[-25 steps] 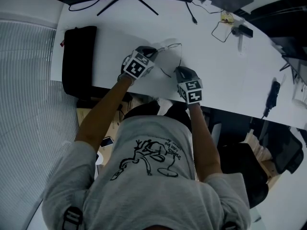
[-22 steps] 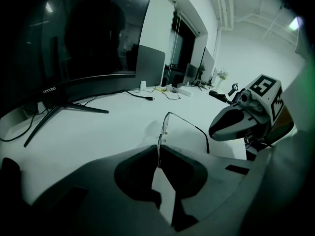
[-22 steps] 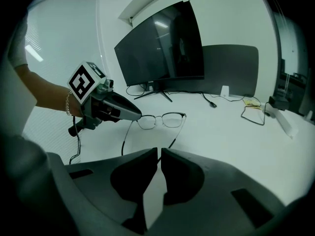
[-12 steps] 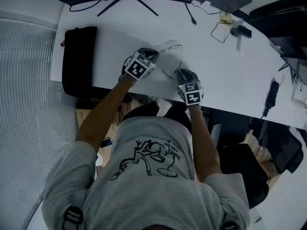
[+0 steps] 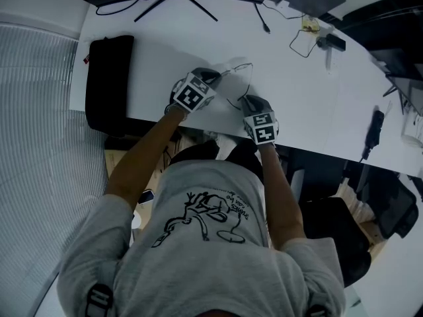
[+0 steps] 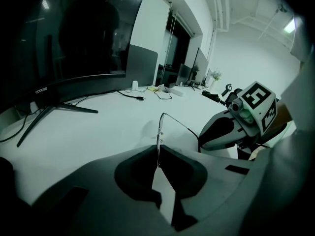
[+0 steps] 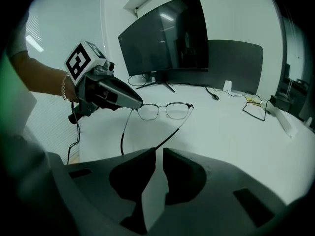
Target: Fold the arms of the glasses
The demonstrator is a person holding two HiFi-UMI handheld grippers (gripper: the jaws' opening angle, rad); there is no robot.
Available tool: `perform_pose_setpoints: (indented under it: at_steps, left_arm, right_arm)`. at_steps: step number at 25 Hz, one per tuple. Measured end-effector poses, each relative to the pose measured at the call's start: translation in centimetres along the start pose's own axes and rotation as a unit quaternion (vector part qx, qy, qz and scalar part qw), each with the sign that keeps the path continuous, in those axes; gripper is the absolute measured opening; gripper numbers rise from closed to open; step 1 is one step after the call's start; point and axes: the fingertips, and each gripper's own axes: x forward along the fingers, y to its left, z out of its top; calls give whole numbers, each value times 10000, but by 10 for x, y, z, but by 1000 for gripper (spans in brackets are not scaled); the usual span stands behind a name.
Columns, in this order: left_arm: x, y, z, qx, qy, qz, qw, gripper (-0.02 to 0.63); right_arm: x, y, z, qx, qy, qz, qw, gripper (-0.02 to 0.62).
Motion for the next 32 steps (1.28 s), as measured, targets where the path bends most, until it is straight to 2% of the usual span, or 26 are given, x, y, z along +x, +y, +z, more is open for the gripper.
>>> perform_pose_setpoints:
  at_steps: [32]
  left_arm:
    - [5,-39,1,177,34,-350,9992,32]
  right_arm:
    - [4,10,6,-72,6,157,9999,55]
